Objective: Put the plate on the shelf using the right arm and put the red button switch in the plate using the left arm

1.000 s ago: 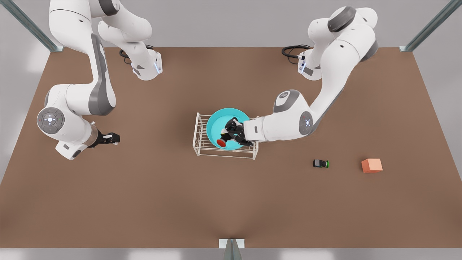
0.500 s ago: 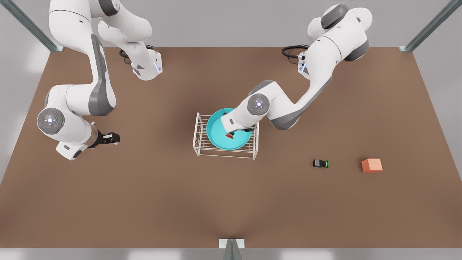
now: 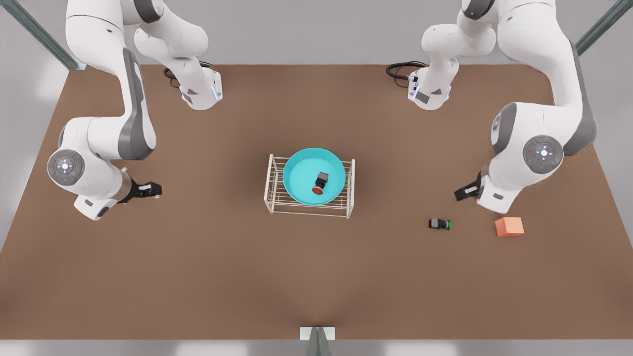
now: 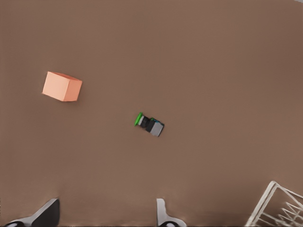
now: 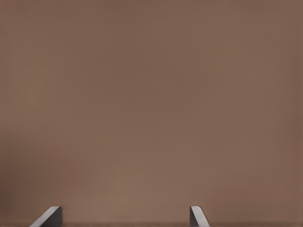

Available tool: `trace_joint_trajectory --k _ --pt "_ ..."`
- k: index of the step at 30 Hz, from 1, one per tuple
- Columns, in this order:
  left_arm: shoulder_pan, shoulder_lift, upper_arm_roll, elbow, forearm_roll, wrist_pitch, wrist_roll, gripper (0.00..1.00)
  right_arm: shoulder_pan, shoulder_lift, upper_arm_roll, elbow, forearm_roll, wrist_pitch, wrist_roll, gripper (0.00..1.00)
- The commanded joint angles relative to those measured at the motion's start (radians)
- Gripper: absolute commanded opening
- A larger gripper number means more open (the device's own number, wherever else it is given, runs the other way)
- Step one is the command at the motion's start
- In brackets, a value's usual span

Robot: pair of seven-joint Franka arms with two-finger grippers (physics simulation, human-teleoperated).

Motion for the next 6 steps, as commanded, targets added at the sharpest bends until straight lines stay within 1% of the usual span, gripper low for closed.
trace_joint_trajectory --k 1,3,6 --pt "-0.035 -0.077 0.04 -0.097 -0.133 0.187 0.519 1.0 0.0 0.002 0.0 0.002 0.002 0.001 -0.013 1.0" --pt "-0.052 -0.061 0.003 -0.053 -0.104 0.172 0.514 1.0 0.0 0.002 0.0 0.002 0.002 0.001 -0.013 1.0" --pt "-0.056 -0.061 0.002 -0.056 -0.106 0.169 0.514 1.0 0.0 0.002 0.0 0.002 0.002 0.001 -0.013 1.0"
